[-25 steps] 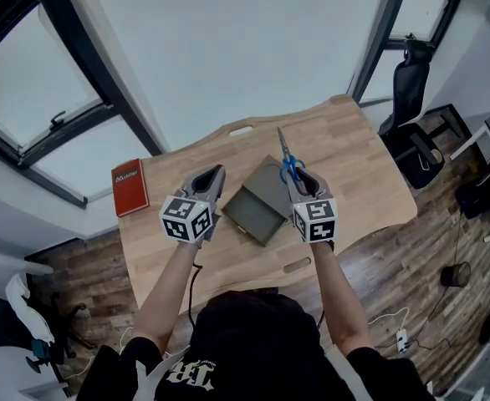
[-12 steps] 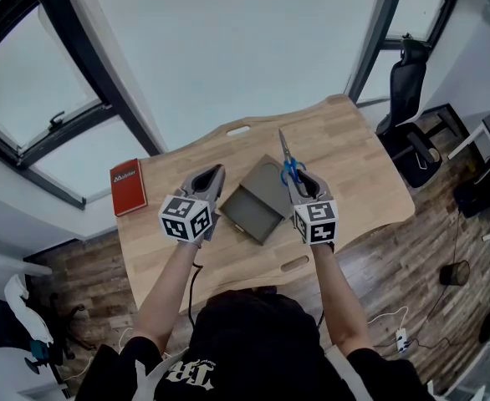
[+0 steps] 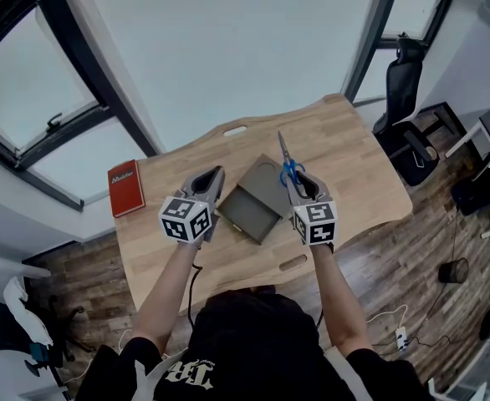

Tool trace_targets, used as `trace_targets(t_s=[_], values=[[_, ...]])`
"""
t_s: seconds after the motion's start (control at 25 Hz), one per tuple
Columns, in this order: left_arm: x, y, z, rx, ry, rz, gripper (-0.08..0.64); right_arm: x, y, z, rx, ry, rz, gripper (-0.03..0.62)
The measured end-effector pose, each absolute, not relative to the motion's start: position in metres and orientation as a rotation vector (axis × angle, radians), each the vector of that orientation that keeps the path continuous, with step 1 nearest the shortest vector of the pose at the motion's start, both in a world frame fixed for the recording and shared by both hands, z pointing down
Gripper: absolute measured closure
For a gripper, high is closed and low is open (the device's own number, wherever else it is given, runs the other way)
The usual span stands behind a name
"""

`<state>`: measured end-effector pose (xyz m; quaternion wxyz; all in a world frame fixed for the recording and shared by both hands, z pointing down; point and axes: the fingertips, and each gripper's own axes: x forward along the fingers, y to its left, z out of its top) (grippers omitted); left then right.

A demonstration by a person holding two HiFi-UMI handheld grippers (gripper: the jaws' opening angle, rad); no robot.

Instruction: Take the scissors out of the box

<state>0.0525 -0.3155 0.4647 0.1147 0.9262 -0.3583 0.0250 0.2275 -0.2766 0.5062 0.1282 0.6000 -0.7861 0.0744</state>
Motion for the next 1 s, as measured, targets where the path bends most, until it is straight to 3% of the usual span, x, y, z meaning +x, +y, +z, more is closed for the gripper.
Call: trace_targets(t_s=[1.0], values=[[0.059,-0.318,0.475,2.697,-1.06,0.093,0.557,0.236,-0.279,0.519,1.723,-2.284,0.251,0.505]])
